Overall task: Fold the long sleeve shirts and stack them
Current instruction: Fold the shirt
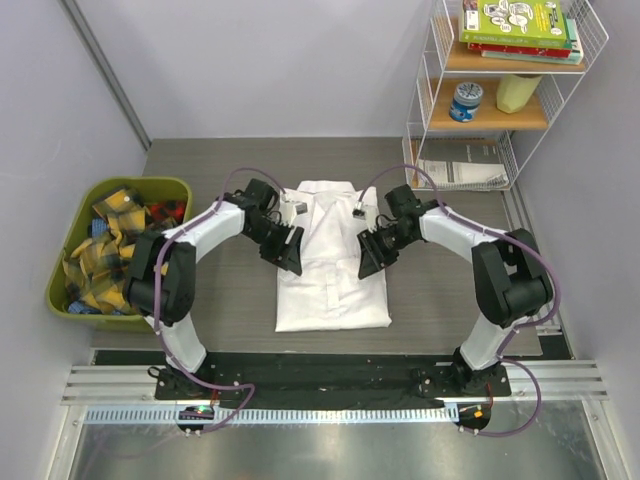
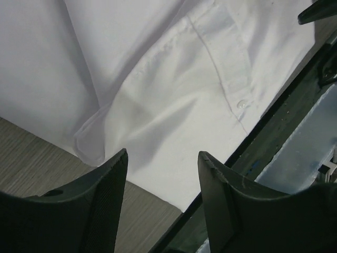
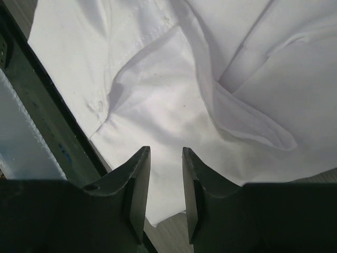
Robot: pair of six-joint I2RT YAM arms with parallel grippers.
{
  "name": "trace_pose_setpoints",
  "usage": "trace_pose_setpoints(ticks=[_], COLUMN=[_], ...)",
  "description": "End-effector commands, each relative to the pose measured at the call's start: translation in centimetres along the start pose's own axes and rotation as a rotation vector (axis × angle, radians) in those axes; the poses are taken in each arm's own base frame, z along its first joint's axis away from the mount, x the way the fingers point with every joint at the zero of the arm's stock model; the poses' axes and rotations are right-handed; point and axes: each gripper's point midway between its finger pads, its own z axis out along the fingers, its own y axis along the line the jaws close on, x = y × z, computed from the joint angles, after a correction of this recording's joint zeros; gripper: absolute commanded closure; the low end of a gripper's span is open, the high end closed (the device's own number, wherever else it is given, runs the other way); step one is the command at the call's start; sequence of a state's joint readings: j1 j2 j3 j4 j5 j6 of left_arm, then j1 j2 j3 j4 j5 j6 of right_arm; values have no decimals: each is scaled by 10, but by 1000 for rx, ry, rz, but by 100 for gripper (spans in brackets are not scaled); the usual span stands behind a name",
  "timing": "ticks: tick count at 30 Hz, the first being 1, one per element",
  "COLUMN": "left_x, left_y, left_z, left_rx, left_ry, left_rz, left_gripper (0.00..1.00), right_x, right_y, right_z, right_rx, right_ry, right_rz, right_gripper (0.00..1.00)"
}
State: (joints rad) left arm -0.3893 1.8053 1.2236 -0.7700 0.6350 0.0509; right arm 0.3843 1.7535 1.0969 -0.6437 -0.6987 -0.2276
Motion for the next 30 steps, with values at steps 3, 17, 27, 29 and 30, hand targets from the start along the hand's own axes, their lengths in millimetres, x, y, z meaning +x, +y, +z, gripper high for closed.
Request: trace_pose_setpoints(ticks=[3,17,27,29,30], left_x=[-25,-78,-41,-44,-45], left_y=[-6,67,-25,-13,-5], left_z=[-4,-17,-59,-64,-62], left_rx=[51,-79,132,37,-3], left_ry=[-91,-240,-337,-384,-387], left_rz=[9,-34,-40,-5,8], left_gripper=[45,47,18,18,19], right_x=[-21,-52,-48,-49,-50], right_y=[-2,-65,14,-8,-17], right_z=[-1,-14,-55,-55,-54], right_rx=[-15,43,-107,17,55], right_ry=[-62,-118,-270,-293,-288], right_rz=[-11,59,146,121,114], right_gripper=[65,67,44,40,40])
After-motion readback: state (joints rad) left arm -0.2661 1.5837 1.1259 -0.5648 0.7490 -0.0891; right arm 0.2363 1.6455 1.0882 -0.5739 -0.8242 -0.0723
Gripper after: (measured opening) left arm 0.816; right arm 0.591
